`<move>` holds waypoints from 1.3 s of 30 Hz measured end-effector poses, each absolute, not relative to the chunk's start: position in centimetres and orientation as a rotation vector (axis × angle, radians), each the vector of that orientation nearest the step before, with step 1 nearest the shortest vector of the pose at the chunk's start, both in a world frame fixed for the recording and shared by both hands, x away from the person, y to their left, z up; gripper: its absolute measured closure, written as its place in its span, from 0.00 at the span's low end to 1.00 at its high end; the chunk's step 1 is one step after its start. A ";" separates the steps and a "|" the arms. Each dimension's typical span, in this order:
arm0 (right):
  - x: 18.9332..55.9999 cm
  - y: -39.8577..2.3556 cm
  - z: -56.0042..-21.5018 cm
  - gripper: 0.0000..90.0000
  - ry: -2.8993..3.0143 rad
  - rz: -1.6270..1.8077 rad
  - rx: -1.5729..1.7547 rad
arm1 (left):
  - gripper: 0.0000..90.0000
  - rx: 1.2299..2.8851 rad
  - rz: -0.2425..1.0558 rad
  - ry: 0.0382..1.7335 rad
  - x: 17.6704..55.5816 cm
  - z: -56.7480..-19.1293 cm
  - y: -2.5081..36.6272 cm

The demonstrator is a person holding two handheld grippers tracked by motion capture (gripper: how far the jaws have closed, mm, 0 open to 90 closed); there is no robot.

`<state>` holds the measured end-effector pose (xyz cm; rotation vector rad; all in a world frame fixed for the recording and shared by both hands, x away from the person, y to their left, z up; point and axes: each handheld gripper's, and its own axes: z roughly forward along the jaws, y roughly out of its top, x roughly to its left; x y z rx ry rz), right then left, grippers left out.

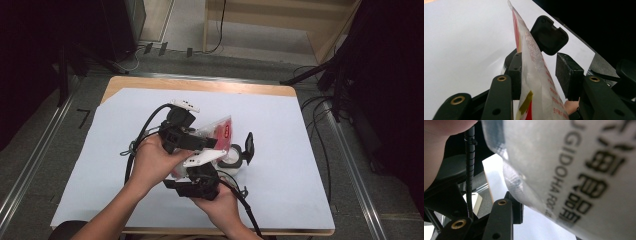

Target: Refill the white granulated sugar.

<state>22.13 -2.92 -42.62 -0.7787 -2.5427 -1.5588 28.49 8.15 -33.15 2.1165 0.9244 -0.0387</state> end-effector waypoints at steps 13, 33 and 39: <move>22.1 -3.1 -42.6 0.70 -2.543 -1.550 -0.783 | 0.68 2.113 -0.036 0.924 28.5 -33.2 8.0; 22.0 -3.0 -42.6 0.70 -2.547 -1.568 -0.772 | 0.68 2.117 -0.042 0.930 28.6 -33.1 8.0; 22.0 -3.0 -42.5 0.71 -2.552 -1.558 -0.764 | 0.68 2.113 -0.050 0.932 28.7 -33.2 8.1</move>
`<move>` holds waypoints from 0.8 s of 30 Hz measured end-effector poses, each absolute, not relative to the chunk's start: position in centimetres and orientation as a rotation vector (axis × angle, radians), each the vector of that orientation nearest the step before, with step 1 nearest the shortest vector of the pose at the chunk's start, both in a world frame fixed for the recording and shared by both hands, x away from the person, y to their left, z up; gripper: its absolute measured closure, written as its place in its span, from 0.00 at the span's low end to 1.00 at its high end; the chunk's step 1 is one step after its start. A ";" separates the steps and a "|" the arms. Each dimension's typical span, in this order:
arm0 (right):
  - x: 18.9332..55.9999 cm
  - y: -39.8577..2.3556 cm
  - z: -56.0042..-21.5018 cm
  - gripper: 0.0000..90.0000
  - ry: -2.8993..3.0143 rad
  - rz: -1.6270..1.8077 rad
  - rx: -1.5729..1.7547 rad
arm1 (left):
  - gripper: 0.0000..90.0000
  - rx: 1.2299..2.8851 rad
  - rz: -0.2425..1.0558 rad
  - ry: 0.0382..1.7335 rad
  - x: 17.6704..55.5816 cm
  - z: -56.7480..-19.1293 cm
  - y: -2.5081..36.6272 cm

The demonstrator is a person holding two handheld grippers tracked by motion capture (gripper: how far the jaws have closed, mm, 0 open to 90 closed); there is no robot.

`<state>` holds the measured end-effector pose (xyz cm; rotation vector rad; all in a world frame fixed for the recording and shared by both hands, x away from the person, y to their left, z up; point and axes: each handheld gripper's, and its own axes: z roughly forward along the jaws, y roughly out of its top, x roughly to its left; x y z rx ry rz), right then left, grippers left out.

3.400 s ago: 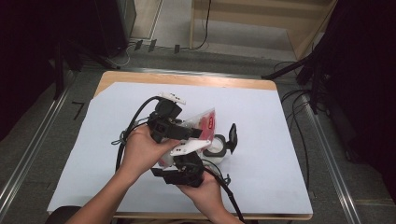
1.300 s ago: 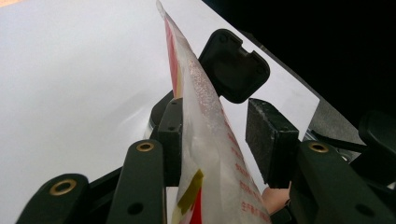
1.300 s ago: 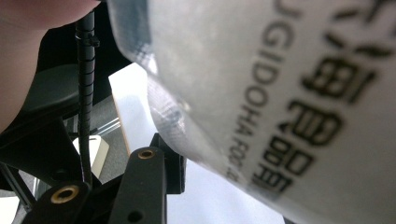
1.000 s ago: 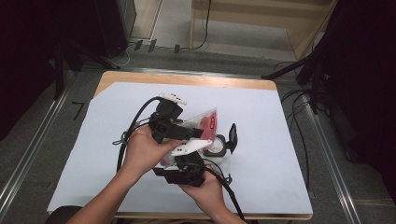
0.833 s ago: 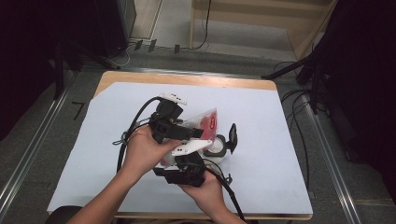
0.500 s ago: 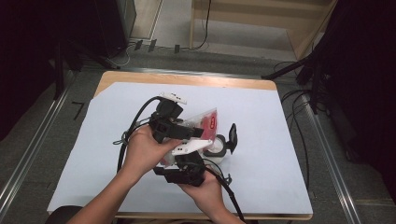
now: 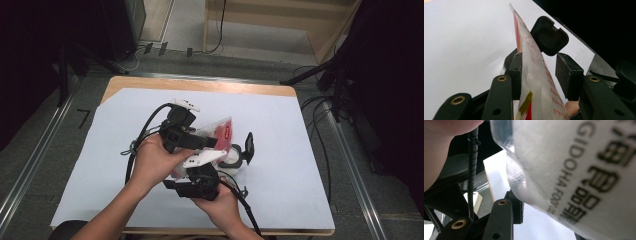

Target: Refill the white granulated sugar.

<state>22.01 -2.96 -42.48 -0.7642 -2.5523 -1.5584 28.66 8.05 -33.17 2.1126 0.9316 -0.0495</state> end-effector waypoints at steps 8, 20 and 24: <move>22.0 -2.9 -42.5 0.71 -2.555 -1.559 -0.764 | 0.67 2.120 -0.051 0.936 28.7 -33.1 8.1; 21.9 -2.9 -42.4 0.71 -2.556 -1.562 -0.761 | 0.67 2.124 -0.060 0.929 28.8 -33.0 8.2; 21.9 -2.9 -42.4 0.71 -2.560 -1.565 -0.750 | 0.67 2.132 -0.059 0.933 28.8 -33.0 8.3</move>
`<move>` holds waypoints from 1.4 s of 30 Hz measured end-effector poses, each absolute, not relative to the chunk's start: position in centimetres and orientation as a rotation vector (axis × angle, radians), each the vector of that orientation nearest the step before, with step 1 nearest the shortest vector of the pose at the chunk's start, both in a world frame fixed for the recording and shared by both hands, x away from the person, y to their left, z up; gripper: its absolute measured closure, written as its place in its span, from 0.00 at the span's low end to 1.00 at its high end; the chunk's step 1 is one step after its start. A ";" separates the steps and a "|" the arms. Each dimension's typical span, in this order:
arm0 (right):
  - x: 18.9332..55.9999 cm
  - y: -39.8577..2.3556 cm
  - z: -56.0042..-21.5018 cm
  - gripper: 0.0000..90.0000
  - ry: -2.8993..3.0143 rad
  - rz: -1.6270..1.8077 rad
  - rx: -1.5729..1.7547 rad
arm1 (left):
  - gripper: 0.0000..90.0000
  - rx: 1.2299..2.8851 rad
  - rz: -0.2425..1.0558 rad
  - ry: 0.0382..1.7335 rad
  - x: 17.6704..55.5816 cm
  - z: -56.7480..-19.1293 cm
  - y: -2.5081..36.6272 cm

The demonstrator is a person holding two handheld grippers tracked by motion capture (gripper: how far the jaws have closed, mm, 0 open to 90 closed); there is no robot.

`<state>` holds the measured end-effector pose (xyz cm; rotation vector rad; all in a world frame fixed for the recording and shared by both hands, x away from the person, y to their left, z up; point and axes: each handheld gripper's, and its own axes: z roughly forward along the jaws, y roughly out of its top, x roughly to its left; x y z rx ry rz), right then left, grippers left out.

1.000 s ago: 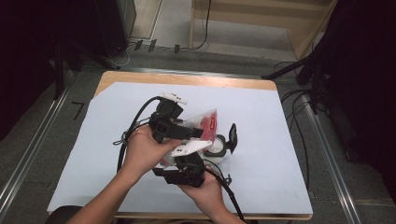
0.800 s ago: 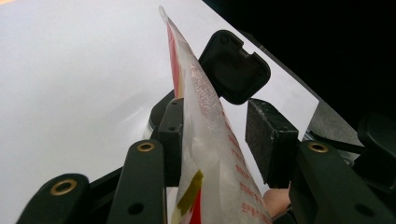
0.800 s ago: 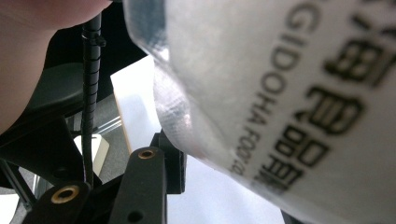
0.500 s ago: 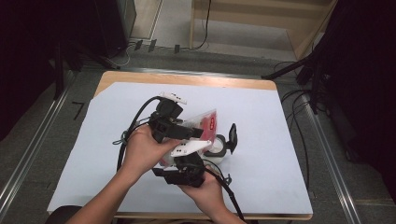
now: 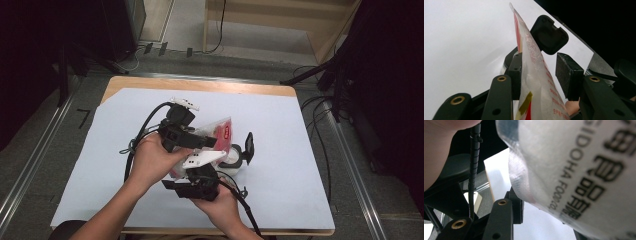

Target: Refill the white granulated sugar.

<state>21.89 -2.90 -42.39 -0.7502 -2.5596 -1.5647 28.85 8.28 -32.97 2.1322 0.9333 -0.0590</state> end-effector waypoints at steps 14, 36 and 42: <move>21.9 -2.9 -42.5 0.71 -2.562 -1.559 -0.753 | 0.68 2.126 -0.064 0.937 28.9 -33.1 8.3; 22.2 -2.9 -42.6 0.71 -2.572 -1.568 -0.752 | 0.68 2.130 -0.042 0.936 29.0 -33.0 8.2; 22.5 -3.0 -42.5 0.71 -2.557 -1.574 -0.767 | 0.68 2.123 -0.050 0.940 29.4 -32.9 8.1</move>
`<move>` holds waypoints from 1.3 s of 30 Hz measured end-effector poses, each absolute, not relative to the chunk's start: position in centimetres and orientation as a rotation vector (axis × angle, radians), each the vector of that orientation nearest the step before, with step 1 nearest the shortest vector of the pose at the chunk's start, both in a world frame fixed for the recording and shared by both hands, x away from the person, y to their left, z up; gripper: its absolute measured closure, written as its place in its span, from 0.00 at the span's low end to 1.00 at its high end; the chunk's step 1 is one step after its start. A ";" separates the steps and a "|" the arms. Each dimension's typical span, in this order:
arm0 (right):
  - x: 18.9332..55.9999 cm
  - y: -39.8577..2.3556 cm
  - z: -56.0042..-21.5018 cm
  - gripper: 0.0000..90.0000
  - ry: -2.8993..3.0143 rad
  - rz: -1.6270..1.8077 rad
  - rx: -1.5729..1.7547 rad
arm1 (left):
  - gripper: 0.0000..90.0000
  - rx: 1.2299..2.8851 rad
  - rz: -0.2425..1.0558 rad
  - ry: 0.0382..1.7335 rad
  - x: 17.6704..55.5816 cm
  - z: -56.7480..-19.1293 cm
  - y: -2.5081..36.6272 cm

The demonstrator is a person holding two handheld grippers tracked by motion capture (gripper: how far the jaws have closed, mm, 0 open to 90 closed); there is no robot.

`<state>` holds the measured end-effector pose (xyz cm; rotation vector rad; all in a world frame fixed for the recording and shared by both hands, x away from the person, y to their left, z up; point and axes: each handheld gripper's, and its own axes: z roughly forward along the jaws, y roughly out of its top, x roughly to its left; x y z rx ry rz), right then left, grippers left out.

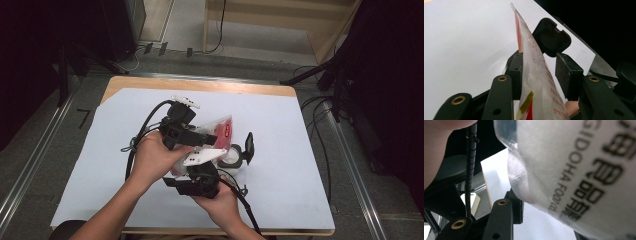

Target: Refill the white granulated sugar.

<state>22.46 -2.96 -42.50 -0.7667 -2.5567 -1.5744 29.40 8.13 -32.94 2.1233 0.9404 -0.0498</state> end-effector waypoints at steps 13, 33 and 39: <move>22.6 -3.0 -42.3 0.70 -2.525 -1.587 -0.792 | 0.69 2.123 -0.051 0.936 29.6 -32.7 7.8; 22.3 -2.9 -42.3 0.70 -2.535 -1.590 -0.777 | 0.69 2.130 -0.045 0.933 29.4 -32.5 7.7; 22.3 -2.9 -42.3 0.70 -2.539 -1.589 -0.775 | 0.69 2.126 -0.047 0.931 29.4 -32.6 7.7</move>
